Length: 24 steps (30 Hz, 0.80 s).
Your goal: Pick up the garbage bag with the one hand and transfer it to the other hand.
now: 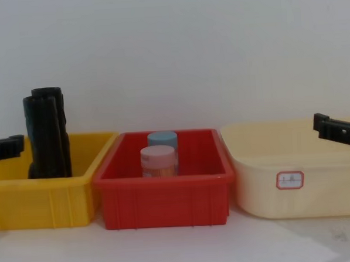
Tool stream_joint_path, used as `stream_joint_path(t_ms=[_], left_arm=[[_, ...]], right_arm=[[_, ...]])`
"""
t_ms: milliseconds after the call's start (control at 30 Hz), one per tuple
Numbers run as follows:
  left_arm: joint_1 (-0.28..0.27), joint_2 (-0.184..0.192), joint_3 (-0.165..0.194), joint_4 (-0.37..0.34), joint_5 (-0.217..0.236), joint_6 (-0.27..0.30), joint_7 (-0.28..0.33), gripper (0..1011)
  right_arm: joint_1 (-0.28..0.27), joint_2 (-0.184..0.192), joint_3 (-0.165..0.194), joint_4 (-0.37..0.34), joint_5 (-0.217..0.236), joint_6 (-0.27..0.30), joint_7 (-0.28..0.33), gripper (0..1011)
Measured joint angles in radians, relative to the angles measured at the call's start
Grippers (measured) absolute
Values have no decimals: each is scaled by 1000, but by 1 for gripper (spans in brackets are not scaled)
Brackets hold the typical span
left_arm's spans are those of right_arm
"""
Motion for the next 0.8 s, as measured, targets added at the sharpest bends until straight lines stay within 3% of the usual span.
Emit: stream_joint_path(t_ms=[800], left_arm=[[-8,9,-46,35,-2,38,-5,1001]], right_arm=[[0,0,0,0,0,0,0,1001]])
